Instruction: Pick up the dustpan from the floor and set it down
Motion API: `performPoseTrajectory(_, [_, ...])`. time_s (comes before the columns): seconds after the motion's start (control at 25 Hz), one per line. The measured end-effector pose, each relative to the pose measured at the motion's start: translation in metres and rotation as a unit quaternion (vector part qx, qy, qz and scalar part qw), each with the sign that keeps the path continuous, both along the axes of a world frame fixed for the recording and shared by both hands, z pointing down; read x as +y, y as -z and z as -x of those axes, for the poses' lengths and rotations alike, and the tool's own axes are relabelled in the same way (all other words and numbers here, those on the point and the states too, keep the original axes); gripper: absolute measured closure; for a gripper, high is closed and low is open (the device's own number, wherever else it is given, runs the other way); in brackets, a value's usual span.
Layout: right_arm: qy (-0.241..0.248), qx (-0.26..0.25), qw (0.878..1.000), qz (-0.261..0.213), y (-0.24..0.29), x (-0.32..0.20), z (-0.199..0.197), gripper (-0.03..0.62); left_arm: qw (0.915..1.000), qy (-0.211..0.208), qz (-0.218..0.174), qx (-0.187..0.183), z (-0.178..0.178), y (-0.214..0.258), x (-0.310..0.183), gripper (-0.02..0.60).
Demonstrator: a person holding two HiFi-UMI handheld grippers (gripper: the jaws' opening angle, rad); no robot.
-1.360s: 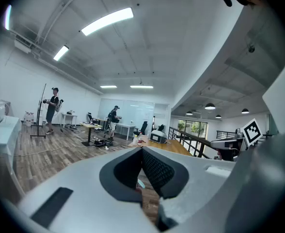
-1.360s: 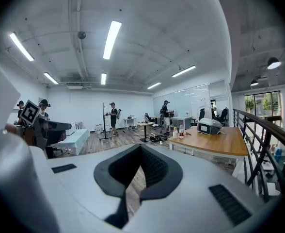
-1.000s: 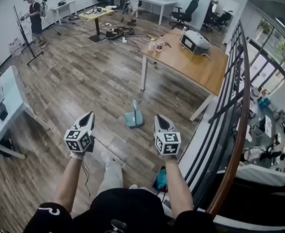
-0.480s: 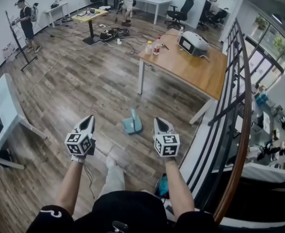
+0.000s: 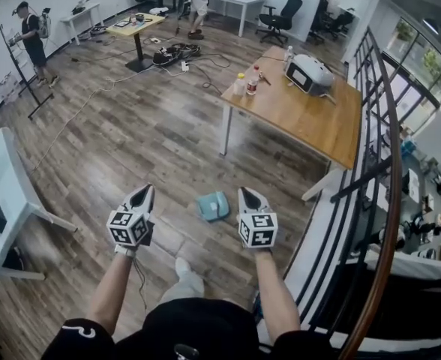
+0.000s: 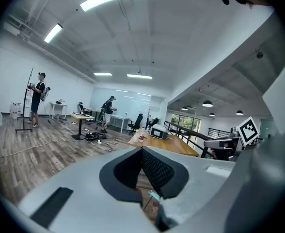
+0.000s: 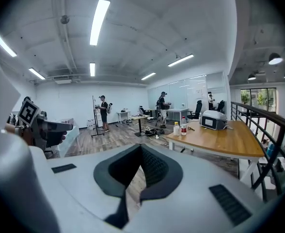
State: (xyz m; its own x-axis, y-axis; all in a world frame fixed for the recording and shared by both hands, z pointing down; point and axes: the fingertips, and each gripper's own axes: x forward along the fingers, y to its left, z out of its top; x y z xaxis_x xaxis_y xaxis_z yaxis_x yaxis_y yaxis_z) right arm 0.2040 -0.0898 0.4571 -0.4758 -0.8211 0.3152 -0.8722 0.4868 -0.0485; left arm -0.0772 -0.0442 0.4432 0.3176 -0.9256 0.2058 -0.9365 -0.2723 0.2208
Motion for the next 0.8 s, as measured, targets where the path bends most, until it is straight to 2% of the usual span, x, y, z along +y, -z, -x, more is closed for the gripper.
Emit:
performPoseTrajectory(0.52, [-0.026, 0.013, 1.000, 0.002, -0.005, -0.095, 0.092, 0.599, 0.9995, -0.031, 0.004, 0.007, 0.091, -0.012, -0.109, 0.584])
performPoseTrajectory(0.8, [-0.037, 0.024, 0.999, 0.011, -0.011, -0.114, 0.108, 0.599, 0.9989, -0.035, 0.013, 0.028, 0.112, -0.024, -0.128, 0.584])
